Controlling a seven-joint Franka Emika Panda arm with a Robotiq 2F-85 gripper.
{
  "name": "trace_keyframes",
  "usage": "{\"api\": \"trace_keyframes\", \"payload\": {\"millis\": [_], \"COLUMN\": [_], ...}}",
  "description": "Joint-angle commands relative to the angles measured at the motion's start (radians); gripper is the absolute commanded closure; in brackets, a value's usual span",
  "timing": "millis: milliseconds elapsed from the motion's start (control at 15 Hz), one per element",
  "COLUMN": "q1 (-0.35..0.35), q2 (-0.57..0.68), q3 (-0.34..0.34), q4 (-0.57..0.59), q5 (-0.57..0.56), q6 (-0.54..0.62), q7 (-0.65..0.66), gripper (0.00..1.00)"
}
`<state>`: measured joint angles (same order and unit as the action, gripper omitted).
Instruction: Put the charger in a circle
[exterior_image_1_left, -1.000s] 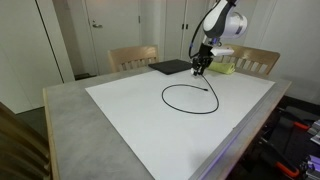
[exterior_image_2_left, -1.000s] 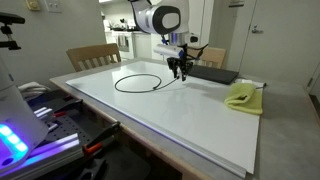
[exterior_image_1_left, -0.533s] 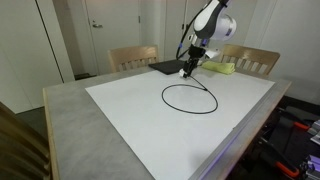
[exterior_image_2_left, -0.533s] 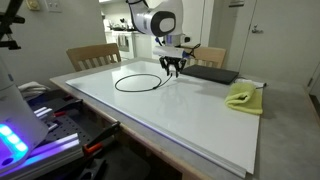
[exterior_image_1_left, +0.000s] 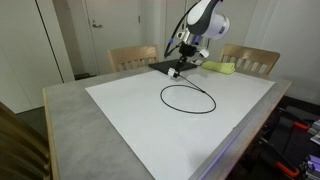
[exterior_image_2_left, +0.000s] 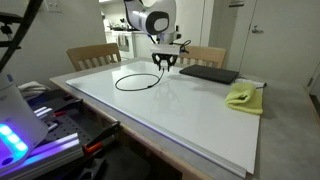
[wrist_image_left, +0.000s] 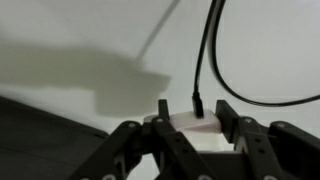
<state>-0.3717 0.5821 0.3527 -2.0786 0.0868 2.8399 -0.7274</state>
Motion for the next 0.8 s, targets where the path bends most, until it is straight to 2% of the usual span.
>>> {"api": "trace_keyframes", "payload": {"millis": [0,67,133,267,333,733], "q1": [0.009,0.007,0.002,-0.029,-0.018,-0.042], "q2": [0.001,0.001,0.003,0.011,0.002,-0.001], "q3": [-0.009,-0.009,-0.001,0.045,0.038,0.096], "q4": [0.003,0.003,-0.002,0.001,-0.001,-0.007], "q5": [0.012,0.012,0.012,-0.006,-0.028,-0.003], "q6": [-0.001,-0.002,0.008,-0.002,-0.026,-0.096], "q7": [-0.009,-0.011,-0.023,-0.118,-0.152,-0.466], "gripper": [0.49,0.49,0.74,0.74,0.74,0.74]}}
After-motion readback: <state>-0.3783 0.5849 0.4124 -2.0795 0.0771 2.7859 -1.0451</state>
